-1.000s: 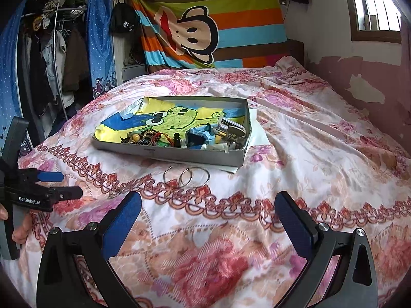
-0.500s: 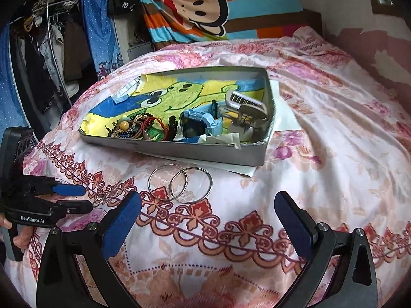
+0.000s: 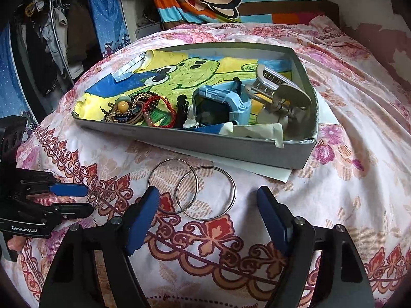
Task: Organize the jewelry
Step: 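Grasp the small silver ring with the left tool while the right tool grasps the silver hoops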
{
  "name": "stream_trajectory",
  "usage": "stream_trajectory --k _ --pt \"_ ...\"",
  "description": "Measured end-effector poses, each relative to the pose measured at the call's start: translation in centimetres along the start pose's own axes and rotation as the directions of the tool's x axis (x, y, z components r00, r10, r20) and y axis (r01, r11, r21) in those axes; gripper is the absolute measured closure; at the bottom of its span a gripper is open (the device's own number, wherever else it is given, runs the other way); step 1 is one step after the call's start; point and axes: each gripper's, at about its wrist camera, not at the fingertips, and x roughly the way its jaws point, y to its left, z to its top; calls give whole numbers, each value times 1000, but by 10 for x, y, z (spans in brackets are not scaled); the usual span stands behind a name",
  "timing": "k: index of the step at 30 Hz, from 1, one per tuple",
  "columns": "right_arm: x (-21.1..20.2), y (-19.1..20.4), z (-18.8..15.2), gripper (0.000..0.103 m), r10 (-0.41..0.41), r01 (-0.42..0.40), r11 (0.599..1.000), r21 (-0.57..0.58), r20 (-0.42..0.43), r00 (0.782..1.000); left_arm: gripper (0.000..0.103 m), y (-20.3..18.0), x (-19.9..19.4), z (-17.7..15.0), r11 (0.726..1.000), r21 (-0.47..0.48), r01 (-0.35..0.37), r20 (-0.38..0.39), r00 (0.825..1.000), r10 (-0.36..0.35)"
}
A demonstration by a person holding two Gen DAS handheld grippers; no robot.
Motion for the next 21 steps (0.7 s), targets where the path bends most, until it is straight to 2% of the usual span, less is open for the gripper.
stream_trajectory --k 4,7,9,10,12,14,21 --pt "0 -1 -1 32 1 0 1000 -5 4 1000 72 -1 1 -1 1000 6 -2 -1 1000 2" --pt "0 1 -2 38 -8 9 1000 -17 5 1000 79 -5 2 -3 1000 10 4 0 1000 -4" --pt "0 2 -2 42 -9 9 1000 -27 6 1000 89 -7 1 -5 999 6 39 -5 999 -39" --pt "-1 3 -3 44 -8 8 1000 -30 7 1000 99 -8 1 -6 999 9 53 -9 999 -53" --pt "-3 4 -3 57 -9 9 999 -40 12 1000 100 -10 2 -7 998 15 56 -6 998 -56" --pt "-4 5 -3 63 -10 10 999 -47 13 1000 102 -9 1 -7 998 6 66 -1 998 -66" --pt "-10 13 -5 63 25 -23 996 -90 22 999 102 2 -4 -9 995 -49 92 28 996 -90"
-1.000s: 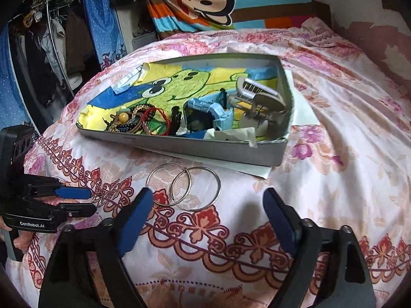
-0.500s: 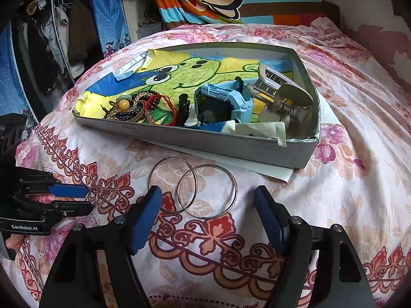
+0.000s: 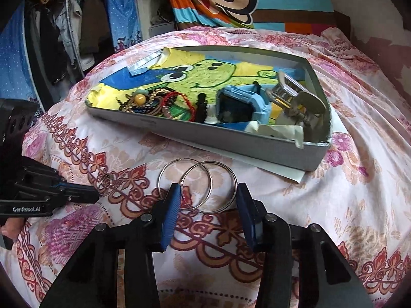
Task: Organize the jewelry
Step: 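Grasp the small silver ring with the left tool while the right tool grasps the silver hoops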
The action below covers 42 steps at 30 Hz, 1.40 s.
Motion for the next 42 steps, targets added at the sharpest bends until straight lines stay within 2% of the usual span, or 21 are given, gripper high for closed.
stream_trajectory --k 6,9,15,18,21,24,27,31,34,36,37,39,42 --pt "-12 15 0 64 10 -7 998 -70 36 999 102 -10 -20 -3 998 56 -39 101 994 33" --pt "-20 19 1 64 14 -9 996 -85 55 998 102 -14 -24 -3 996 77 -34 121 992 25" --pt "-22 17 2 64 17 -12 997 -77 65 998 102 -12 -6 5 997 70 -42 62 997 38" --pt "-23 10 1 64 24 -21 998 -54 67 997 101 -8 6 10 996 81 -42 1 999 42" --pt "-22 4 1 64 32 -30 999 -31 61 998 100 -14 12 15 988 143 -58 -8 998 60" --pt "-20 0 0 64 37 -36 999 -16 53 998 89 -23 14 19 966 236 -104 -2 994 108" --pt "-17 -2 -1 64 45 -44 999 -6 44 998 89 -25 17 22 955 276 -109 -11 993 117" --pt "-14 -3 -2 64 49 -49 999 6 35 998 89 -20 17 24 959 269 -88 -18 995 97" --pt "-14 -4 -1 64 53 -54 998 14 38 998 89 -13 14 25 967 253 -22 -49 998 36" --pt "-14 -4 -1 64 57 -58 998 16 38 998 84 -7 11 26 972 233 11 -68 998 5" --pt "-14 -4 -1 64 58 -59 998 15 37 998 76 -5 10 26 975 222 20 -70 998 -4" --pt "-13 -3 -1 64 60 -60 998 12 35 998 70 -4 6 24 976 215 41 -69 997 -27" --pt "-13 -2 -1 64 60 -61 998 8 34 998 46 -8 2 23 970 241 15 -46 999 -4"
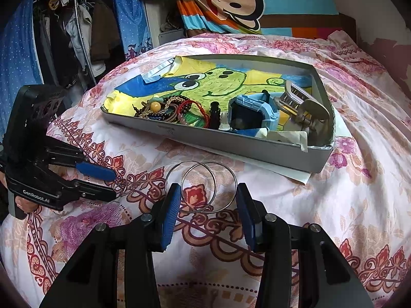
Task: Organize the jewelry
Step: 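Grasp the small silver ring with the left tool while the right tool grasps the silver hoops, then carry the ring and hoops over the tray and open both tools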
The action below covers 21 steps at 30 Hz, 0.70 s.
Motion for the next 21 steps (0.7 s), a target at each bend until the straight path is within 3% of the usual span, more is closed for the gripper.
stream_trajectory --k 1,2,7,14,21 --pt "0 0 0 64 0 0 1000 0 0 1000 35 -2 -1 0 1000 13 -19 10 1000 19" --pt "0 0 0 64 0 0 1000 1 -1 1000 33 -4 -1 0 999 22 -29 9 1000 29" --pt "2 0 0 64 2 -2 1000 8 -8 1000 33 -3 12 5 999 20 -47 -50 998 48" --pt "3 0 0 63 2 -2 1000 5 -13 1000 74 -11 21 4 997 46 -55 -71 996 58" --pt "3 7 -1 64 12 -12 1000 -25 -14 1000 74 -14 13 6 998 12 -69 -44 997 69"
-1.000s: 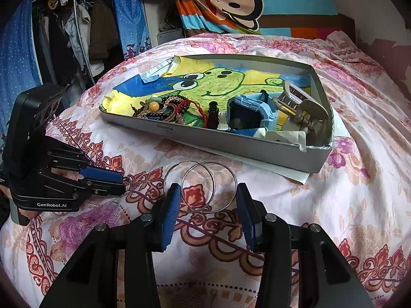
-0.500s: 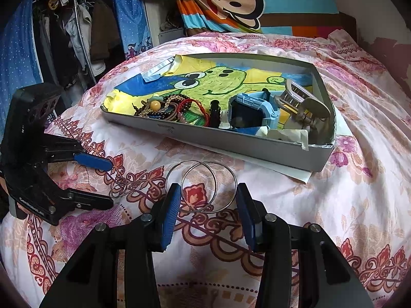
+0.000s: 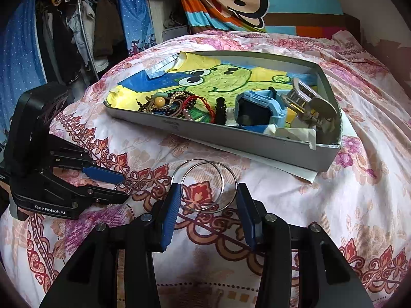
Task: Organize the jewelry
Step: 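Carry the ring and hoops over the tray and open both tools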
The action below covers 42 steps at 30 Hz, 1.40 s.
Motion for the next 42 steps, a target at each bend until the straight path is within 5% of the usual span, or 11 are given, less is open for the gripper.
stream_trajectory --k 12,22,27,35,42 --pt "-32 7 25 64 18 -12 999 -44 138 990 74 5 -63 16 998 -64 -14 177 984 25" --pt "-36 8 82 64 -2 12 999 -36 260 966 74 38 -90 73 963 -262 -66 328 932 154" --pt "-15 15 92 64 -28 42 998 -44 274 961 74 70 -71 81 929 -362 -77 309 930 198" --pt "24 15 78 63 -111 122 991 -52 178 978 74 90 -39 67 883 -457 -107 238 942 237" --pt "26 16 75 63 -123 135 989 -57 174 977 74 96 -32 59 868 -484 -112 206 949 238"
